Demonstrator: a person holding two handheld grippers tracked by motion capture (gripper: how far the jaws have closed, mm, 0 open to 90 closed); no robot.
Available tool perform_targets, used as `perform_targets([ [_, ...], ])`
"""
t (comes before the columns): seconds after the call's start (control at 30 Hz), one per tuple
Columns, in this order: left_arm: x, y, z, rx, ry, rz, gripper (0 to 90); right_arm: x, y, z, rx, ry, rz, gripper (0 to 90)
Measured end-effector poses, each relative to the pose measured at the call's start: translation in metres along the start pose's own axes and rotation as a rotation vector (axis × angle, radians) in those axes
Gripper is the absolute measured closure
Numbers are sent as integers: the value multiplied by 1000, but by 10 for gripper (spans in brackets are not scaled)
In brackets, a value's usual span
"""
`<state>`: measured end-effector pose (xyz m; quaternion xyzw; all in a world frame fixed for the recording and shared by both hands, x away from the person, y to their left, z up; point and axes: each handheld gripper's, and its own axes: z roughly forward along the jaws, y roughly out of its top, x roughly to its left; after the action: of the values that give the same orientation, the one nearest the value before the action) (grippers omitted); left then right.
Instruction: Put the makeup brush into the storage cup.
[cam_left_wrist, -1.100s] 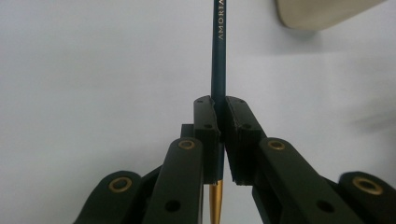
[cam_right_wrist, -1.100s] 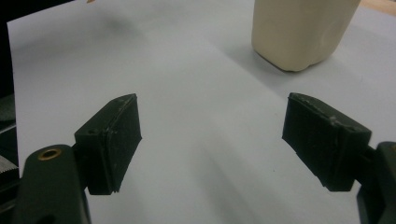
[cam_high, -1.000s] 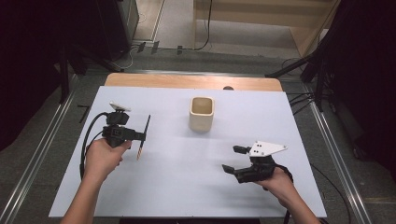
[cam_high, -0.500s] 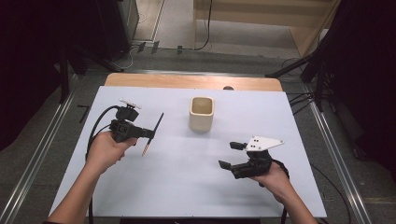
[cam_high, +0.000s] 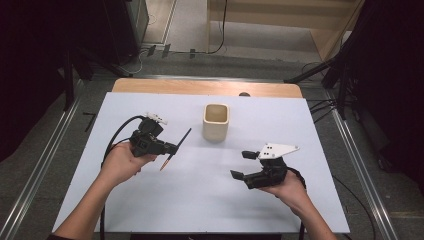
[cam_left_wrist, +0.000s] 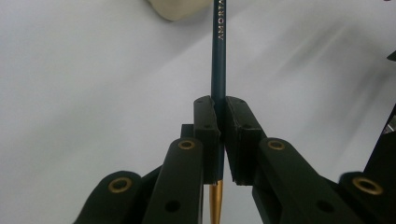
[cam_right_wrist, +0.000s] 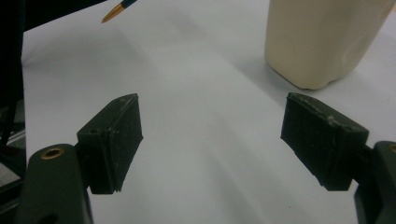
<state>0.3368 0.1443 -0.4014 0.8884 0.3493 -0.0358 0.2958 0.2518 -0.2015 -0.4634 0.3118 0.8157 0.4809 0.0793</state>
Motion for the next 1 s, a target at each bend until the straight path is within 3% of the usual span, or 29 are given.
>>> perform_targets([
  [0.27, -8, 4, 12, 55, -41, 68, 843, 0, 1, -1, 21, 36, -21, 199],
  [0.37, -12, 4, 15, 87, -46, 118, 843, -1, 4, -1, 25, 47, -29, 200],
  [0.5, -15, 4, 16, 100, -72, 136, 843, 0, 6, 1, 33, 61, -38, 200],
  [0.63, -22, 7, 14, 122, -90, 189, 843, 3, 10, 4, 59, 83, -83, 212],
  [1.0, -26, 9, 18, 185, -119, 234, 843, 3, 15, 8, 82, 131, -104, 203],
])
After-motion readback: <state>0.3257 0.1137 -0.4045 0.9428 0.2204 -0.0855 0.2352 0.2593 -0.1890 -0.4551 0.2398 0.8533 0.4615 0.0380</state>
